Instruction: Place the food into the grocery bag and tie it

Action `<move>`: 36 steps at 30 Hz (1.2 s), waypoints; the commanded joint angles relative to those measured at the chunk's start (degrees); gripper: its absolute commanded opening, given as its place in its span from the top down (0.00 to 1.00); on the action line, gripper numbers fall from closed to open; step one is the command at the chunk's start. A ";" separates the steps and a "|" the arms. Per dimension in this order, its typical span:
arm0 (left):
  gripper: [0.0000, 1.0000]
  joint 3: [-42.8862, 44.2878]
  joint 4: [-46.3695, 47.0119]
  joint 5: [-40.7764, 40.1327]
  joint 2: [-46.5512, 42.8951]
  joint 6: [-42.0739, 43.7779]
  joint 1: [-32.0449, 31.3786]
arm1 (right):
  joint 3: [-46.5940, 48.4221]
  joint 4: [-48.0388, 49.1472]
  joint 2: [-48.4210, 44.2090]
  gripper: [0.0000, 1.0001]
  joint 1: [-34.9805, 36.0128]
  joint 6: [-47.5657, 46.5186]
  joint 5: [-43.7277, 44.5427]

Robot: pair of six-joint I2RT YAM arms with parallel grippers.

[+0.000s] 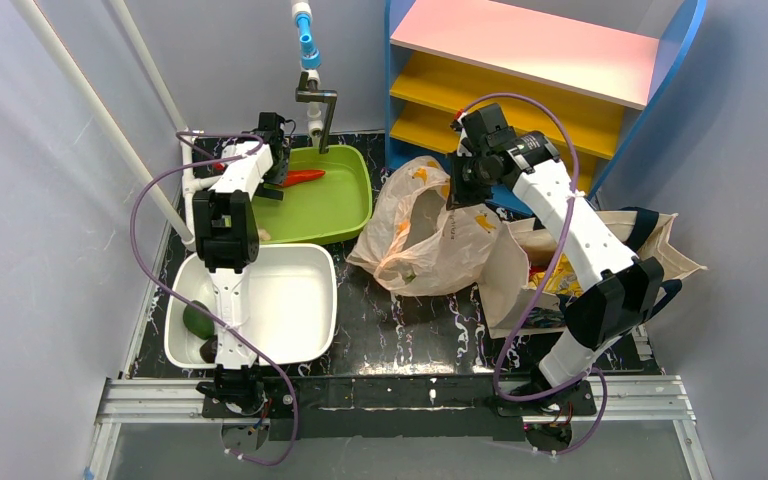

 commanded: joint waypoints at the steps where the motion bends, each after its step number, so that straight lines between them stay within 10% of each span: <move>1: 0.17 3.56 -2.08 -1.59 1.59 -1.45 0.59 | 2.82 -0.54 1.05 0.99 -0.60 -0.51 0.48; 22: 0.65 -0.72 4.62 4.26 2.83 -1.40 2.15 | 3.20 -1.49 1.59 0.99 -1.94 -1.18 -0.17; 28: 0.90 -8.63 9.30 6.35 -3.22 1.80 2.84 | 3.14 -1.41 1.37 0.99 -1.93 -1.11 -0.55; 36: 1.00 -20.23 14.77 6.84 -13.91 8.60 3.33 | 2.23 -1.00 0.68 0.99 -1.93 -0.27 -2.37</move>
